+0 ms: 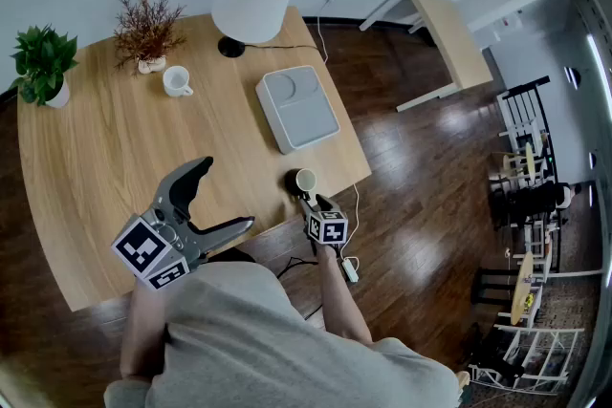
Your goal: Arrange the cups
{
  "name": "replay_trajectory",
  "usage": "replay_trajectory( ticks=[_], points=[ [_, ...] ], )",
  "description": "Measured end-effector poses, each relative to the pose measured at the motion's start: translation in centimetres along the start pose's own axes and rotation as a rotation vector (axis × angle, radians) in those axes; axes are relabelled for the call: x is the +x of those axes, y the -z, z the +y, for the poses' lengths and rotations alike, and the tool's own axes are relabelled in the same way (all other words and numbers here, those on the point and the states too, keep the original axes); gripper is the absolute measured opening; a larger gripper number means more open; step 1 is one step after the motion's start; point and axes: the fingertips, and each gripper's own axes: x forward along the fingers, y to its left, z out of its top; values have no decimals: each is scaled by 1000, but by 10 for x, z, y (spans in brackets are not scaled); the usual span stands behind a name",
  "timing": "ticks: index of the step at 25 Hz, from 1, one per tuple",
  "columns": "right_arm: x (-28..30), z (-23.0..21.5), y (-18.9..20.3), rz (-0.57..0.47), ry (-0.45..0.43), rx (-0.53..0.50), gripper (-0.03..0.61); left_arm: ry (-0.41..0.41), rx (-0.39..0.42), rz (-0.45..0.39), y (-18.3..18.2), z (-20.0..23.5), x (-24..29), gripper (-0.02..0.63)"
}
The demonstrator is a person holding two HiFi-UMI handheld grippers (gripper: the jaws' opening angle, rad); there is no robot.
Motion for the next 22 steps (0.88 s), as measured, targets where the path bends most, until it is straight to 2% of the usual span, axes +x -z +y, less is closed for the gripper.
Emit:
replay_trajectory(
  ticks=[5,9,12,14,18,20,22],
  points=[
    [20,1,8,40,-30,9,224,18,2,13,3,-5,8,468],
    [39,2,12,79,-87,21,151,22,2,26,8,-6,13,468],
    [41,3,9,118,-115,2,143,10,0,28,9,-4,12,468],
    [39,10,8,146,-147,-27,83,-3,-3,26,10,-1,11,468],
    [31,56,-11,111,-316,-32,81,-29,-9,17,10,6,8,468],
    [28,87,-26,72,-435,35,81,-43,-16,13,11,9,7,468],
    [26,116,-43,27,-566,145,81,-56,-24,13,12,11,6,468]
  ],
)
